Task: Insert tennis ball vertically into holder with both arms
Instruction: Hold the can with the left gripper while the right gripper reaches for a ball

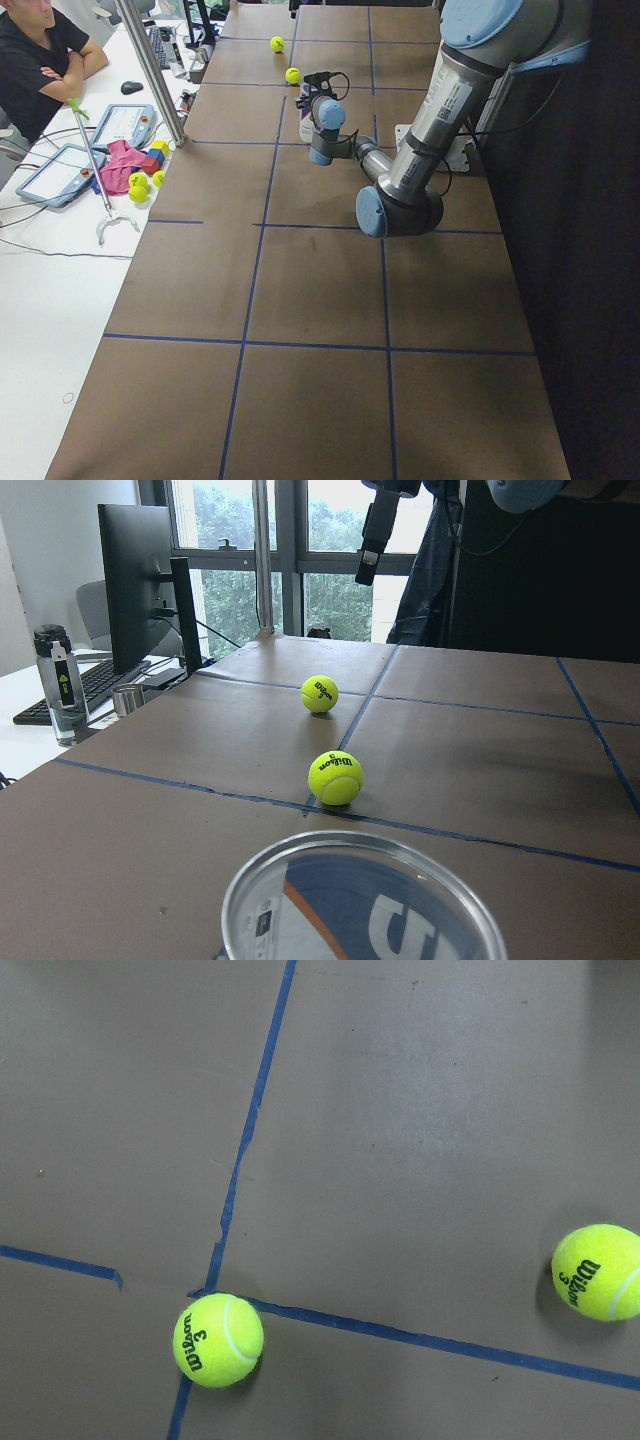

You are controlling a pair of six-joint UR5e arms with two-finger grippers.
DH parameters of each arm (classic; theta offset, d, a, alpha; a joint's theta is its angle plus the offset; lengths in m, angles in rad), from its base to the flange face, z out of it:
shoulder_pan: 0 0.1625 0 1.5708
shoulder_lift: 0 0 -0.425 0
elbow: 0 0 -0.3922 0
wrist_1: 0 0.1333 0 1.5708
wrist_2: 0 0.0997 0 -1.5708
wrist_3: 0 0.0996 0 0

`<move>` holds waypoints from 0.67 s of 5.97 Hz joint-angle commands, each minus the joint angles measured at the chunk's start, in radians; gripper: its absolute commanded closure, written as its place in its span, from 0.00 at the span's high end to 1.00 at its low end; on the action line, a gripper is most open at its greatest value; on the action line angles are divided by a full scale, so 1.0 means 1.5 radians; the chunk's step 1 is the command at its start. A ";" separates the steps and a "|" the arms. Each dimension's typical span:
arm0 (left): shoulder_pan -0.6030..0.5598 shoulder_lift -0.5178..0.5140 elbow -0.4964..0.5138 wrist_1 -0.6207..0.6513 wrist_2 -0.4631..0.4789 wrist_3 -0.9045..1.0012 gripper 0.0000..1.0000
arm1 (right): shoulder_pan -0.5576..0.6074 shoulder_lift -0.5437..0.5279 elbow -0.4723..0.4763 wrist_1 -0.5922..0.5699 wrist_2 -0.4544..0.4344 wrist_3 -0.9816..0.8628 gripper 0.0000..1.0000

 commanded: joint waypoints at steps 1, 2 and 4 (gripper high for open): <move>0.004 0.014 0.000 -0.002 0.000 -0.042 0.75 | -0.046 0.004 -0.004 -0.001 -0.066 0.031 1.00; 0.004 0.035 -0.002 -0.003 -0.001 -0.043 0.75 | -0.062 0.008 -0.008 -0.001 -0.068 0.033 1.00; 0.006 0.037 -0.002 -0.003 -0.001 -0.044 0.75 | -0.077 0.032 -0.025 -0.001 -0.084 0.050 1.00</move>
